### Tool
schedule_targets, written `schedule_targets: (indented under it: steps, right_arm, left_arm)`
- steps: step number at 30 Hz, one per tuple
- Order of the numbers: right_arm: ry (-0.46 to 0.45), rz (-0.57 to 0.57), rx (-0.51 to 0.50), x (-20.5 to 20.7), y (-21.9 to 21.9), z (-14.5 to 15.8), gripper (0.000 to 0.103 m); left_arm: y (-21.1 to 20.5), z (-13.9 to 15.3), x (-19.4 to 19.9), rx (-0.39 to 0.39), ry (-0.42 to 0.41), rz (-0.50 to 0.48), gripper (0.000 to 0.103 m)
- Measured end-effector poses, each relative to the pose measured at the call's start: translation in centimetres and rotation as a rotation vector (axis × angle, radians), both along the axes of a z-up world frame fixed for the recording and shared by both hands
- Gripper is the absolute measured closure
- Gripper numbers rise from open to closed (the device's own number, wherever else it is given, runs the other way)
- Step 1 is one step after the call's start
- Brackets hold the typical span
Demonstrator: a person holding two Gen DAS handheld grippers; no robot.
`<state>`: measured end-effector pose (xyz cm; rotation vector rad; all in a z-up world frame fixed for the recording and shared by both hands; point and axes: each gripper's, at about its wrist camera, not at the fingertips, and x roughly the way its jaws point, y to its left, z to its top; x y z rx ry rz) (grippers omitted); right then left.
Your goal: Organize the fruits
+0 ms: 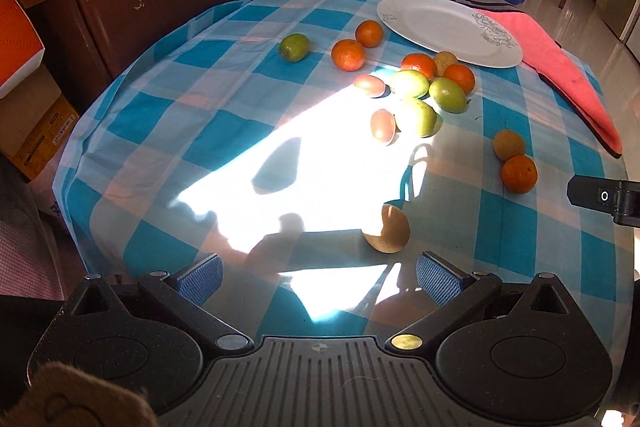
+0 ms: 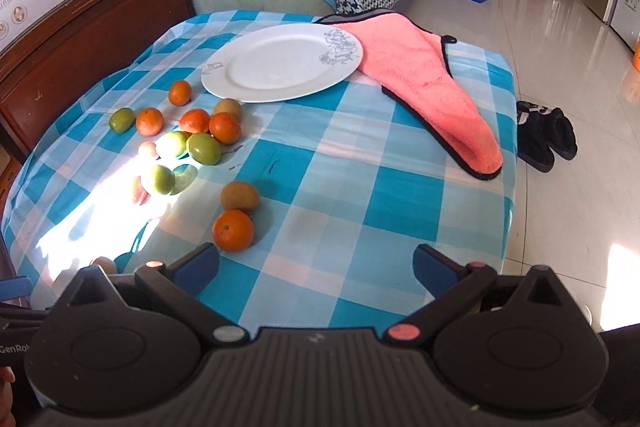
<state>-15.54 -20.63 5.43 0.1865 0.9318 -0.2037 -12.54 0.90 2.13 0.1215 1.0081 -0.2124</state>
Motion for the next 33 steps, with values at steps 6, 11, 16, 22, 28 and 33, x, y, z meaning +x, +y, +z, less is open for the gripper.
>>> schedule_targets:
  steps: [6,11,16,22,28,33]
  right_arm:
    - [0.024,-0.003,-0.034,0.2,0.7,-0.3,0.001]
    - [0.039,0.005,-0.042,0.4,1.3,-0.6,0.001]
    - [0.044,0.014,-0.045,0.7,1.8,-0.7,0.001]
    - [0.045,0.022,-0.061,1.0,2.3,-0.9,0.001]
    - [0.045,0.008,-0.056,1.2,2.3,-1.1,0.001]
    - [0.045,-0.005,-0.075,1.3,2.4,-1.4,0.001]
  left_arm:
    - [-0.4,-0.7,0.3,0.036,0.023,0.011,0.0]
    - [-0.1,-1.2,0.6,0.062,0.04,0.044,0.0]
    - [0.2,-1.4,1.0,0.063,0.038,0.065,0.0]
    - [0.0,-1.4,1.8,0.052,0.018,0.088,0.0]
    - [-0.3,-1.5,2.7,0.028,0.011,0.109,0.0]
    - [-0.7,-1.6,3.2,0.019,0.018,0.115,0.0]
